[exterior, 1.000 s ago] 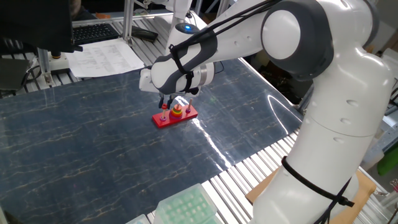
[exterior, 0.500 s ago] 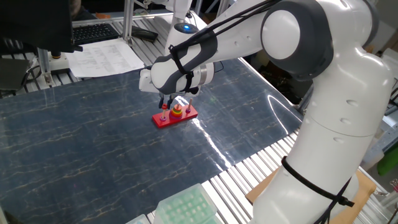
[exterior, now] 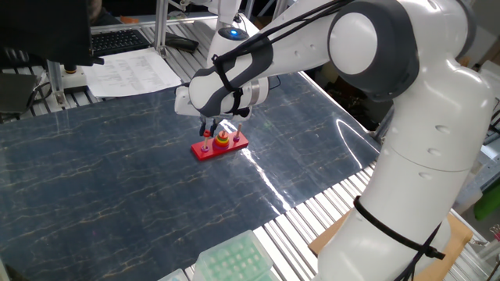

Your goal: Take out one Hanoi block and throw it aside

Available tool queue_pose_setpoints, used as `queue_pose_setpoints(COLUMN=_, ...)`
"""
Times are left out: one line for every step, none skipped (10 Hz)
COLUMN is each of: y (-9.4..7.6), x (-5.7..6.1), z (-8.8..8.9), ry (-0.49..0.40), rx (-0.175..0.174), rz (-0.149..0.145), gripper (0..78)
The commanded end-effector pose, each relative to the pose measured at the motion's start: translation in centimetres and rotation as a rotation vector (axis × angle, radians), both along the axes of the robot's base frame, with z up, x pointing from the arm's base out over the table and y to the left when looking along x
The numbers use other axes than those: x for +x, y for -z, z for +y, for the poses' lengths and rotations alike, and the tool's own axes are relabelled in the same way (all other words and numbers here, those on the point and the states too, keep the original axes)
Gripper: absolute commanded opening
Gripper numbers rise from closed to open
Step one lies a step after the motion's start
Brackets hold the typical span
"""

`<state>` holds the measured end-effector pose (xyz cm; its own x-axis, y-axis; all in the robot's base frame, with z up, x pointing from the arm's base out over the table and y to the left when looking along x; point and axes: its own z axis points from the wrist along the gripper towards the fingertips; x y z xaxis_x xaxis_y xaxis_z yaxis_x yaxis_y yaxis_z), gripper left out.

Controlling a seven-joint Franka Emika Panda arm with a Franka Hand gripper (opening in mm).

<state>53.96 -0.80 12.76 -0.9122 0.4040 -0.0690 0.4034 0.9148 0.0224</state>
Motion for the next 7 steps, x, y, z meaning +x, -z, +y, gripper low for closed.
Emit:
queue_pose_setpoints(y=-0.3, x=0.09, z=-0.03, ry=-0.011, rx=-0.003, rz=0.001, gripper=1.3)
queue_pose_setpoints(y=-0.41, x=0.08, z=-0.02, ry=-0.011, rx=-0.005, rz=0.002, gripper=1.3)
queue_pose_setpoints(y=-0.41, x=0.08, z=-0.02, ry=-0.012, rx=-0.005, rz=0.002, gripper=1.3)
queue_pose_setpoints(y=-0.41, x=0.09, z=-0.04, ry=-0.02, rx=-0.009, rz=0.002, gripper=1.3)
queue_pose_setpoints(y=-0.4, x=0.06, z=-0.05, ry=-0.018, rx=-0.008, rz=0.0, gripper=1.3)
queue_pose_setpoints(y=-0.38, x=0.06, z=-0.07, ry=-0.021, rx=-0.009, rz=0.0, gripper=1.3)
queue_pose_setpoints(y=-0.2, x=0.01, z=-0.26, ry=-0.028, rx=-0.01, rz=-0.005, gripper=1.3)
